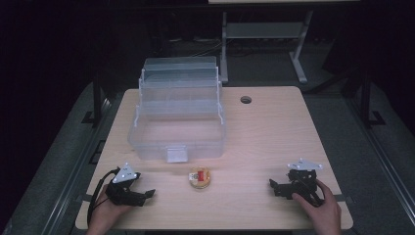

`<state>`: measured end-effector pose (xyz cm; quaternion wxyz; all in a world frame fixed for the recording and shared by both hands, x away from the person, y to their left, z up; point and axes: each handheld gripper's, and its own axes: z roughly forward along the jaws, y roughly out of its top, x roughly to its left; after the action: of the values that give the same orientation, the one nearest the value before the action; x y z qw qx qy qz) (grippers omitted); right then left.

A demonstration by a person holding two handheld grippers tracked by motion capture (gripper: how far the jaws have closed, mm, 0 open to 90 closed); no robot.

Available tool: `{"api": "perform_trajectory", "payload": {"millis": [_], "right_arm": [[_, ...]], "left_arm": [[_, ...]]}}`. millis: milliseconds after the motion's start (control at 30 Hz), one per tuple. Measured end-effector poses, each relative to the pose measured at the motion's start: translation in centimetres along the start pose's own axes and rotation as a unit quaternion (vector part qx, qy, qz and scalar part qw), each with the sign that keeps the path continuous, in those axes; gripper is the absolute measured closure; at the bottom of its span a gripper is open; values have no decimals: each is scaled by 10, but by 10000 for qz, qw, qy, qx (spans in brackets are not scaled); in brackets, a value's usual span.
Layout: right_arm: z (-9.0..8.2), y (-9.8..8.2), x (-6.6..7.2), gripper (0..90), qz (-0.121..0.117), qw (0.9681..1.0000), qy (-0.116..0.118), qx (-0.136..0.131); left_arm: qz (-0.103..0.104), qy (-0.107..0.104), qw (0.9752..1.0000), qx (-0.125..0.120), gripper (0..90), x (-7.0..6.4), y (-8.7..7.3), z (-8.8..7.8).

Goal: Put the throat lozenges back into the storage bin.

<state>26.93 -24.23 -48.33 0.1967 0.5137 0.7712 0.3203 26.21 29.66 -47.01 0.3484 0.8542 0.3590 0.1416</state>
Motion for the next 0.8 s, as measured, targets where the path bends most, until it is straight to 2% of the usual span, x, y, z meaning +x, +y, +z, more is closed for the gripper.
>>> {"api": "perform_trajectory", "payload": {"millis": [400,800], "right_arm": [[0,0,0,0,-6,10000,0,-1],[0,0,0,0,-1,10000,-1,1]], "left_arm": [[-96,-101,9999,41,130,-2,3,-9],[45,-170,9998,72,132,-8,12,-9]]}}
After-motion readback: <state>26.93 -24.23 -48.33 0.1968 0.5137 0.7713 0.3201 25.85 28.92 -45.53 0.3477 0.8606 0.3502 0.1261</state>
